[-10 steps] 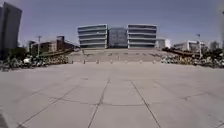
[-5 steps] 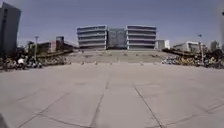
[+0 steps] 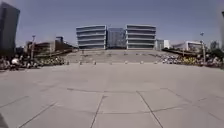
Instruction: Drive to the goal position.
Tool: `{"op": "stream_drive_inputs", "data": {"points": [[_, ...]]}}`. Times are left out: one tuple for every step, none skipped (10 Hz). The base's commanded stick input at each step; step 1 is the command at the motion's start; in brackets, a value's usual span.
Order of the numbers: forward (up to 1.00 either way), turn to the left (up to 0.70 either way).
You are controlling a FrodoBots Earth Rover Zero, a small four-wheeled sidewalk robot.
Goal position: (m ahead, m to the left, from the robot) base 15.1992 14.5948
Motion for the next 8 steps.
{"op": "stream_drive_inputs", "data": {"points": [[1.0,0.0],[1.0,0.0],[1.0,0.0],[1.0,0.0],[1.0,0.0],[1.0,0.0],[1.0,0.0],[1.0,0.0]]}}
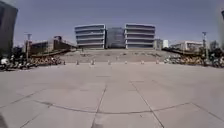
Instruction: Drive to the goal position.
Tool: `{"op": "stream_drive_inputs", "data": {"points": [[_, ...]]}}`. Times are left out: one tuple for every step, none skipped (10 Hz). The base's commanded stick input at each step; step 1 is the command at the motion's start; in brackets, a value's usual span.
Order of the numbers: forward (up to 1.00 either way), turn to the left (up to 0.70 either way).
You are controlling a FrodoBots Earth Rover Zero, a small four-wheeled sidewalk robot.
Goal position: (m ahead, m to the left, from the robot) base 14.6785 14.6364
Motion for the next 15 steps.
{"op": "stream_drive_inputs", "data": {"points": [[1.0,0.0],[1.0,0.0],[1.0,0.0],[1.0,0.0],[1.0,0.0],[1.0,0.0],[1.0,0.0],[1.0,0.0],[1.0,0.0],[1.0,0.0],[1.0,0.0],[1.0,0.0],[1.0,0.0],[1.0,0.0],[1.0,0.0]]}}
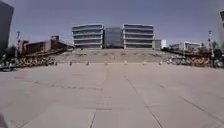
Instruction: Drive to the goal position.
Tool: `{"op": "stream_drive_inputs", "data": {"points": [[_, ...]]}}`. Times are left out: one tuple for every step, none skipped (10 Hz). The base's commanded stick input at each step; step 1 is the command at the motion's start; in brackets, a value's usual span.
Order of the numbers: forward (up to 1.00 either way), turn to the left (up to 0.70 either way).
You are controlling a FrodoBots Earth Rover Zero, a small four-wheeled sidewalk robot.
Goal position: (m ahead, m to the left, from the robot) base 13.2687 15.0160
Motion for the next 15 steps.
{"op": "stream_drive_inputs", "data": {"points": [[1.0,0.0],[1.0,0.0],[1.0,0.0],[1.0,0.0],[1.0,0.0],[1.0,0.0],[1.0,0.0],[1.0,-0.28],[1.0,-0.22],[1.0,0.0],[1.0,0.0],[1.0,0.0],[1.0,0.0],[1.0,0.0],[1.0,0.0]]}}
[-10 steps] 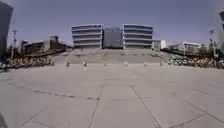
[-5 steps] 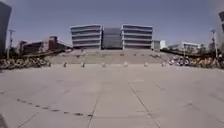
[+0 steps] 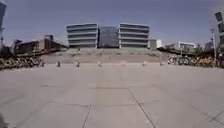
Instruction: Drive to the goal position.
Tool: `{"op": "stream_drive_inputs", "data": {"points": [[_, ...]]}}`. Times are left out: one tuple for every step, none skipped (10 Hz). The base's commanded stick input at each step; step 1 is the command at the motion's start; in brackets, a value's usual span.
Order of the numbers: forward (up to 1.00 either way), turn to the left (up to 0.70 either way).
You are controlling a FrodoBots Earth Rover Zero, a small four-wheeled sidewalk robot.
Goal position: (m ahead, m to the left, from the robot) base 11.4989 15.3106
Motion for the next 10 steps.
{"op": "stream_drive_inputs", "data": {"points": [[1.0,0.0],[1.0,0.0],[1.0,0.0],[1.0,0.0],[1.0,0.0],[1.0,0.0],[1.0,0.0],[1.0,0.0],[1.0,0.0],[1.0,0.0]]}}
